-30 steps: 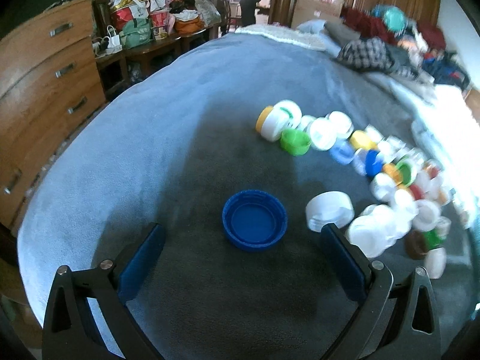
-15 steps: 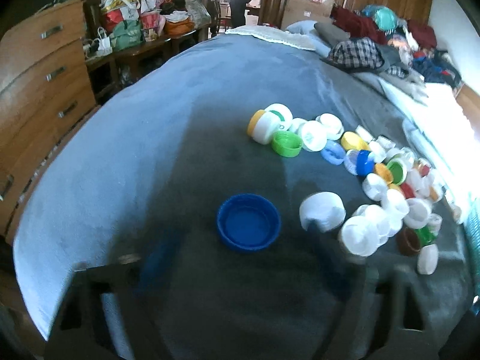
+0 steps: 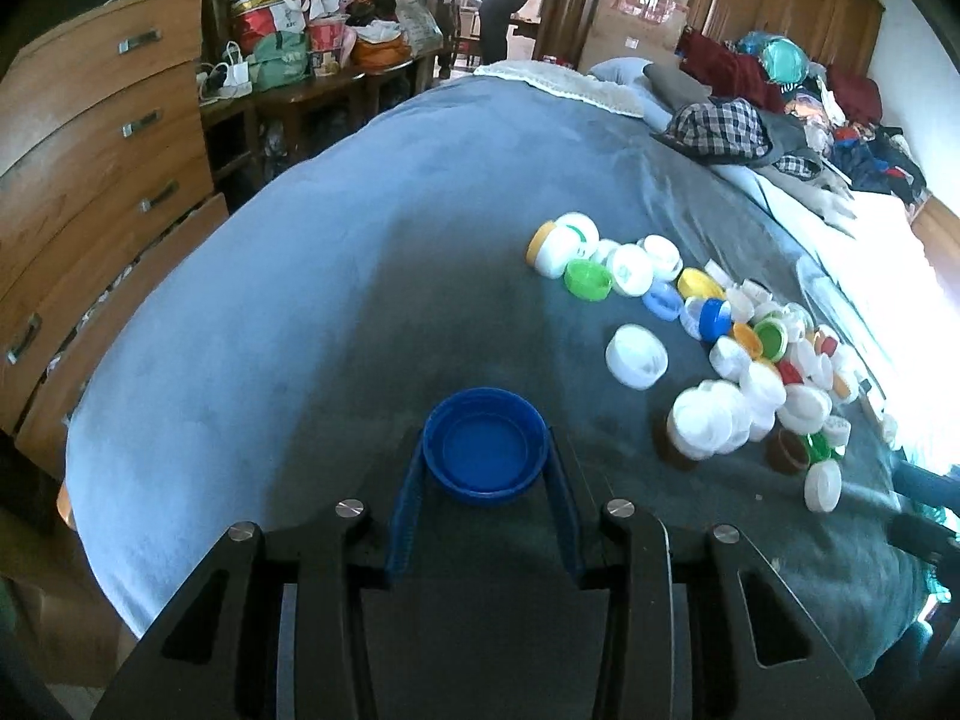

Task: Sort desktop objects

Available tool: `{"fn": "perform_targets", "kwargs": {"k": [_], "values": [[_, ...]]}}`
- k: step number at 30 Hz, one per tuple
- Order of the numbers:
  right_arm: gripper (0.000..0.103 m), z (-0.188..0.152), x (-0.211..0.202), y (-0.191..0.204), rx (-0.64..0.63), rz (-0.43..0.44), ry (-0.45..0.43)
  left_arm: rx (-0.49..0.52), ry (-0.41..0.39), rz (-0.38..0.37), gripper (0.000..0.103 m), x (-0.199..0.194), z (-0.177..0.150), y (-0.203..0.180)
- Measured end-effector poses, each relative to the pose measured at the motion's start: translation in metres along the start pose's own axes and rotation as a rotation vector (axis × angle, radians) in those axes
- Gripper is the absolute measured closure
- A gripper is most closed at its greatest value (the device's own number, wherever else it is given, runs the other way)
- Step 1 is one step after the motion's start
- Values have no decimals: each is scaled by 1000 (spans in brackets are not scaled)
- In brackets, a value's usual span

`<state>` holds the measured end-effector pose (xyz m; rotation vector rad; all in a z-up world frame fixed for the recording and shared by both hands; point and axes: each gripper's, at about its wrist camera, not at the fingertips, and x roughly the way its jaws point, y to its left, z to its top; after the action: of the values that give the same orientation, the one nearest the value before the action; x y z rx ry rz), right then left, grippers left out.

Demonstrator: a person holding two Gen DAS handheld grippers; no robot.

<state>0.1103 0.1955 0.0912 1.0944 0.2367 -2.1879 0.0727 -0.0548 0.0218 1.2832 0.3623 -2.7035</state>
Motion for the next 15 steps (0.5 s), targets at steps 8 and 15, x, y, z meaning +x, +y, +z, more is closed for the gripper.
{"fn": "perform_targets", "kwargs": {"k": [8,15], "values": [[55,5,48,4,-61,-68,62,3,2,-25,69,2,-3,-8],[70,6,23,-5,13,-4,30,9,-27,-80,69,-18,0,-15]]}}
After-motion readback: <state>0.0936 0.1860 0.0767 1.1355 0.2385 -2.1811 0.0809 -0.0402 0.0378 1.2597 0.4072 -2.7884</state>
